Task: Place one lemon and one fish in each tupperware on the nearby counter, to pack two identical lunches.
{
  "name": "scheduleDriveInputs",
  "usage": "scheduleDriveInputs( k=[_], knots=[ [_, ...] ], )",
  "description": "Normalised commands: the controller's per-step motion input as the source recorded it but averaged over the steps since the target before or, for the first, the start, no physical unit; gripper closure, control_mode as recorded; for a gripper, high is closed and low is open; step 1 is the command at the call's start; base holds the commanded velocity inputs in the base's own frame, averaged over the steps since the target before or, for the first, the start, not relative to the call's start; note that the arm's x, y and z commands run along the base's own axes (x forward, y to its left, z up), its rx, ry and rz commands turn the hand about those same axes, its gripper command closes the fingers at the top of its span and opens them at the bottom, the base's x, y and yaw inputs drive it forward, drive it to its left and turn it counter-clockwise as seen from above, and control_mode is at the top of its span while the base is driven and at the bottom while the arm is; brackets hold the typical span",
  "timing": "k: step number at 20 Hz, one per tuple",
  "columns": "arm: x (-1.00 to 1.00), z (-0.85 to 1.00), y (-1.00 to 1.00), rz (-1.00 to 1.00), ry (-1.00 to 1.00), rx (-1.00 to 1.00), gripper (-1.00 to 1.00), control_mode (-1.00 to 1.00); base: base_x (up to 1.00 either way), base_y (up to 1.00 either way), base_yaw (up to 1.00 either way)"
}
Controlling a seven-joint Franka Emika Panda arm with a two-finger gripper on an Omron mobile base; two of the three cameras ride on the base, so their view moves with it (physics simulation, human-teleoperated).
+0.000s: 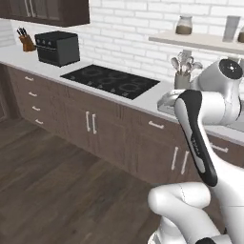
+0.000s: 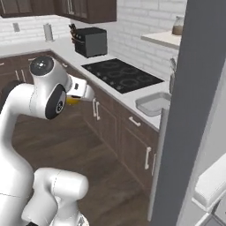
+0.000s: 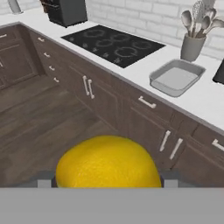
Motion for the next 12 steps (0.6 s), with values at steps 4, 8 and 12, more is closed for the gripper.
scheduleDriveInputs(
  k=[4,8,12],
  knots=[
    [0.00,0.00,0.00,0.00,0.00,0.00,1.00,1.00,1.00,0.00,0.00],
    [0.00,0.00,0.00,0.00,0.00,0.00,1.00,1.00,0.95,0.00,-0.13],
    [0.00,0.00,0.00,0.00,0.00,0.00,1.00,1.00,0.54,0.00,-0.43]
  ],
)
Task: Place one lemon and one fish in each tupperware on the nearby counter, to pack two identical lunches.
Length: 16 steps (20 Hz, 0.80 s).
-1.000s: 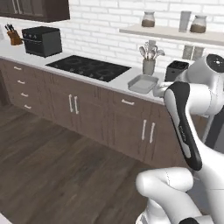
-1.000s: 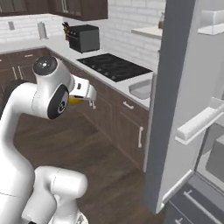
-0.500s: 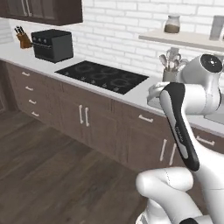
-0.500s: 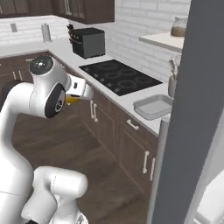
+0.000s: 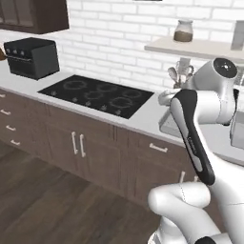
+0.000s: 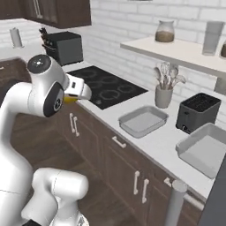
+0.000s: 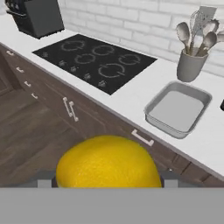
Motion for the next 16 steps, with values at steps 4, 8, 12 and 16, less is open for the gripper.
scheduleDriveInputs(
  k=[4,8,12,16],
  knots=[
    [0.00,0.00,0.00,0.00,0.00,0.00,1.00,1.00,0.41,0.00,-0.62],
    [0.00,0.00,0.00,0.00,0.00,0.00,1.00,1.00,0.47,0.06,-0.71],
    [0.00,0.00,0.00,0.00,0.00,0.00,1.00,1.00,0.86,0.63,-0.52],
    [0.00,0.00,0.00,0.00,0.00,0.00,1.00,1.00,0.95,1.00,-0.31]
  ],
)
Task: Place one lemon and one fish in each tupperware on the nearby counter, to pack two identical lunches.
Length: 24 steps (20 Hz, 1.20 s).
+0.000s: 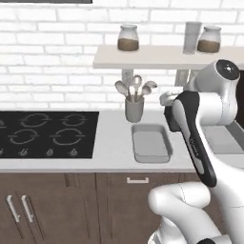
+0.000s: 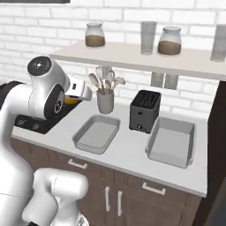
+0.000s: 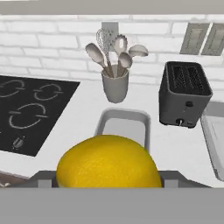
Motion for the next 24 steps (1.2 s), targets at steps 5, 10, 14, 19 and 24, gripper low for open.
scheduleDriveInputs(
  k=[5,10,14,19,24],
  knots=[
    [0.00,0.00,0.00,0.00,0.00,0.00,1.00,1.00,0.23,0.59,-0.25],
    [0.02,-0.38,-0.21,-0.07,0.06,0.00,1.00,-1.00,0.00,0.00,-0.09],
    [0.35,-0.88,-0.51,-0.02,0.16,0.00,1.00,-1.00,0.00,0.00,0.00],
    [0.45,-0.94,-0.17,0.00,0.11,0.00,1.00,-1.00,0.00,0.00,0.00],
    [0.43,-0.75,0.00,0.00,0.09,0.00,1.00,-1.00,0.00,0.00,0.00]
  ],
)
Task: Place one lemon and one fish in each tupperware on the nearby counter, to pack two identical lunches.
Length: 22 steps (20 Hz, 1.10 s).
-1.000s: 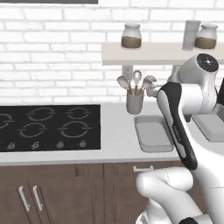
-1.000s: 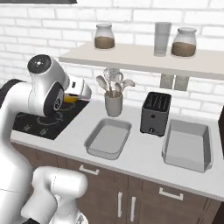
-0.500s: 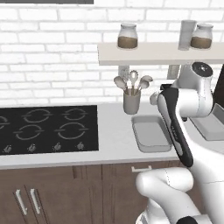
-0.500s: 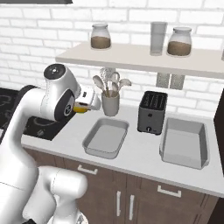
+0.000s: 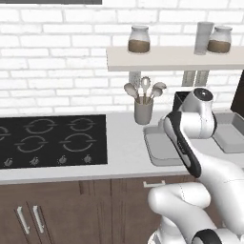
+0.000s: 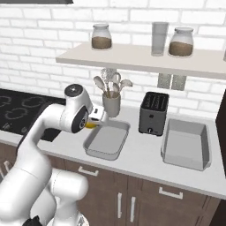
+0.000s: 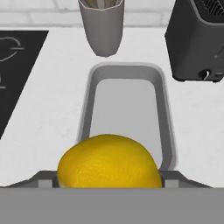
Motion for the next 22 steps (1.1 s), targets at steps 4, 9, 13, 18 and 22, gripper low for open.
scheduleDriveInputs(
  k=[4,9,13,18,22],
  knots=[
    [0.20,-0.46,0.00,0.00,0.14,0.00,1.00,-1.00,0.00,0.00,0.00],
    [0.34,-0.35,-0.27,0.00,0.03,0.03,1.00,-1.00,0.00,0.00,0.00],
    [0.64,-0.37,-0.09,0.00,0.00,0.01,1.00,-1.00,0.00,0.00,0.00],
    [0.63,-0.36,0.00,0.00,0.00,0.01,1.00,-1.00,0.00,0.00,0.00],
    [0.42,-0.21,-0.11,0.00,0.00,0.01,1.00,-1.00,0.00,0.00,0.00]
  ],
)
